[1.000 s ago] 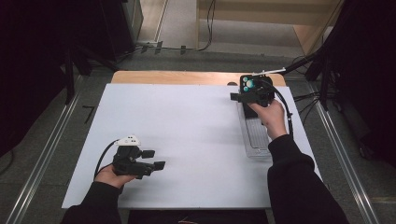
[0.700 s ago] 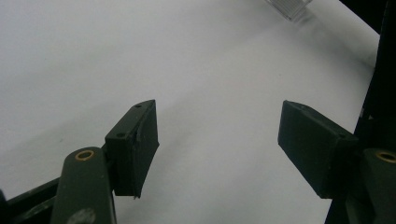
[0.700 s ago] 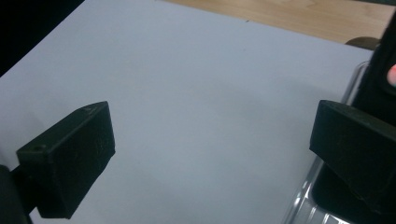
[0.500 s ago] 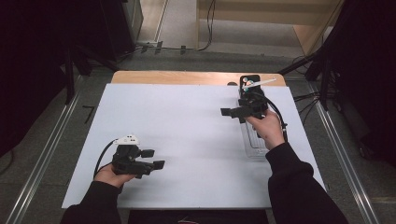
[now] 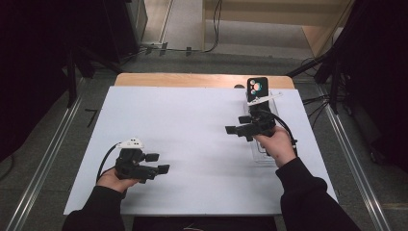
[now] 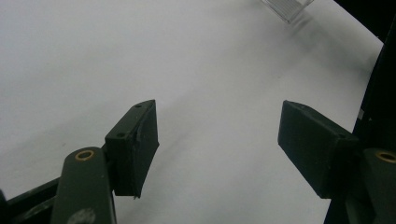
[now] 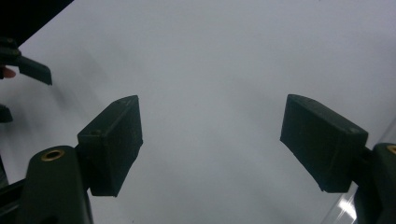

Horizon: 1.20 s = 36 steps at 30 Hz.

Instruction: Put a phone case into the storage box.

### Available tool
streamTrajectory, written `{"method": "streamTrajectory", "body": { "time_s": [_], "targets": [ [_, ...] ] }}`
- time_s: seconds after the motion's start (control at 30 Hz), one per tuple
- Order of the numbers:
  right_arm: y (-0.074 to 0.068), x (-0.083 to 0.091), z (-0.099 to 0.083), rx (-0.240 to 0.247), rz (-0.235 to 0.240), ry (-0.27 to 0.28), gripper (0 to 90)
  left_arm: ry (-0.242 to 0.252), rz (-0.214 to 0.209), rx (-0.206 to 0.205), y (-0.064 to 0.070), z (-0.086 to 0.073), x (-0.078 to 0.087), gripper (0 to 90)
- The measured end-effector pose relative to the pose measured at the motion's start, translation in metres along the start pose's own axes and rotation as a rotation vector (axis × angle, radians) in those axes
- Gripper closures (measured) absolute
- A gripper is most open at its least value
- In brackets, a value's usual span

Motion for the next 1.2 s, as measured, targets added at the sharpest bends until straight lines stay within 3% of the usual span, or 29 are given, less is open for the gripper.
{"method": "streamTrajectory", "body": {
  "time_s": [0.13,0.3,0.5,0.97,1.2],
  "targets": [
    [-0.005,-0.001,-0.008,0.014,0.025,-0.022,20.9,-0.001,-0.002,0.001,0.000,0.000,0.000,29.0],
    [-0.011,-0.002,-0.020,0.057,0.024,-0.039,22.5,0.000,-0.001,-0.001,0.000,0.000,0.000,29.0],
    [-0.018,0.001,-0.034,0.074,0.067,-0.031,23.1,0.003,-0.004,0.001,0.001,0.000,0.000,29.0],
    [-0.028,0.005,-0.065,0.134,0.064,-0.035,23.0,0.005,-0.018,-0.007,0.003,0.000,0.000,29.0],
    [-0.027,0.007,-0.079,0.133,0.065,-0.042,22.9,0.006,-0.027,-0.011,0.005,0.000,0.000,29.0]
  ]
}}
Point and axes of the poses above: each handheld gripper's, and its own axes: x roughly backward along the jaws, z roughly out of its top, y roughly to its right, the point moved 4 cm from there along -x, roughly forward along the jaws, and after that the axes turned 6 degrees about -x, right-handed, at the moved point
